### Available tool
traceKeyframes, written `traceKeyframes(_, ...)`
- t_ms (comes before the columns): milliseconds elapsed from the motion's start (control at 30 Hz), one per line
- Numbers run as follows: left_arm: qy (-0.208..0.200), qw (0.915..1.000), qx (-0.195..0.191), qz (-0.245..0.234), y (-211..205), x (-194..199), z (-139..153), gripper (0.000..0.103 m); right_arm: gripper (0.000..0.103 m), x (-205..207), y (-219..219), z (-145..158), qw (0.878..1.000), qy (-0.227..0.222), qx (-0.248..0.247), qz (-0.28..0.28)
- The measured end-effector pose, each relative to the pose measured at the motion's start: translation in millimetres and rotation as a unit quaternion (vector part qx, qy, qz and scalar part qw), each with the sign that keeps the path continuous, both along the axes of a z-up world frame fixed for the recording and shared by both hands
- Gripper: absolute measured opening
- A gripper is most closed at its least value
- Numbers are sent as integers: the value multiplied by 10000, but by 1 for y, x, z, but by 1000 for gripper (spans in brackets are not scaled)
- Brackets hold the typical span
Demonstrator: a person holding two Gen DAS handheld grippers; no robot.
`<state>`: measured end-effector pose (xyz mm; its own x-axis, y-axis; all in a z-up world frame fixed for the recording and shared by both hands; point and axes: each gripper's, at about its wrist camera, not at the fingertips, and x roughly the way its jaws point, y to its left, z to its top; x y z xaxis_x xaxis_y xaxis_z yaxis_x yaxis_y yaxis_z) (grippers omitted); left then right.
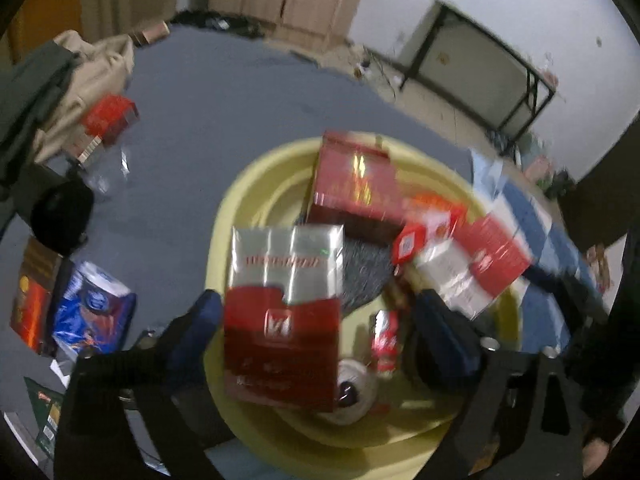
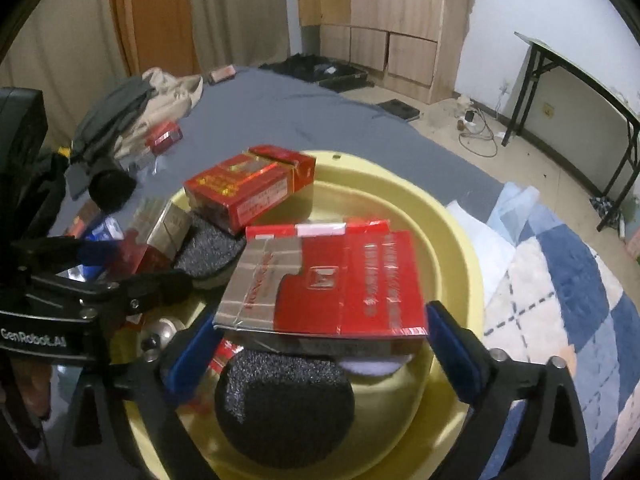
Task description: Organize rigid objects
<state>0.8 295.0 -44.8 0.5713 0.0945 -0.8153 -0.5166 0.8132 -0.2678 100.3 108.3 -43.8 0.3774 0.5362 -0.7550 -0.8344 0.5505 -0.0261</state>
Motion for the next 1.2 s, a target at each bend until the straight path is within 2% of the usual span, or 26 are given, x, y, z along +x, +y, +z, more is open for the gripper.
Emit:
traceKeyframes(67, -238, 9995, 143, 171, 0, -6, 19, 103, 103, -3, -10, 7, 9997, 37, 233, -28)
traceKeyframes(167, -507, 9963, 598, 359, -12, -18, 45, 103, 103, -9, -39, 23, 9976, -54, 686, -113)
traceKeyframes(233, -640, 9948, 703, 364, -29, -24, 54, 103, 103, -12, -65, 32, 9952, -175, 941, -209)
traceKeyframes(267, -733, 9948, 633, 316, -40, -25, 56, 103, 103, -12, -82, 37, 9938, -290, 1050, -203)
traceKeyframes(367, -830, 9932, 624, 527, -77, -30, 54, 103, 103, -12, -118, 34, 9933, -664, 944, -94)
traceKeyframes(433, -901, 9900, 700, 825, -104, -43, 44, 103, 103, -7, -141, 24, 9949, -719, 703, 106)
traceKeyframes(467, -784, 9897, 749, 934, -116, -47, 35, 103, 103, -4, -153, 15, 9958, -690, 569, 196)
traceKeyframes(533, -393, 9916, 917, 825, -142, -45, 21, 103, 103, -4, -171, 3, 9959, -689, 445, 368)
traceKeyframes(600, -84, 9893, 1258, 734, -165, -44, 12, 103, 103, -8, -183, -6, 9943, -803, 337, 612)
traceKeyframes(733, 317, 9839, 1497, 923, -181, -53, -19, 103, 103, -14, -180, -24, 9917, -756, 273, 1000)
traceKeyframes(833, 510, 9860, 1285, 935, -185, -53, -41, 103, 103, -14, -167, -41, 9903, -686, 122, 1199)
traceKeyframes(967, 451, 9859, 1383, 823, -191, -44, -55, 103, 103, -15, -150, -59, 9871, -673, -68, 1450)
traceKeyframes(1067, 581, 9857, 1391, 750, -199, -41, -70, 103, 103, -6, -138, -73, 9882, -541, -383, 1381)
traceKeyframes(1200, 395, 9850, 1303, 1056, -198, -41, -77, 103, 103, -10, -134, -75, 9878, -638, -433, 1355)
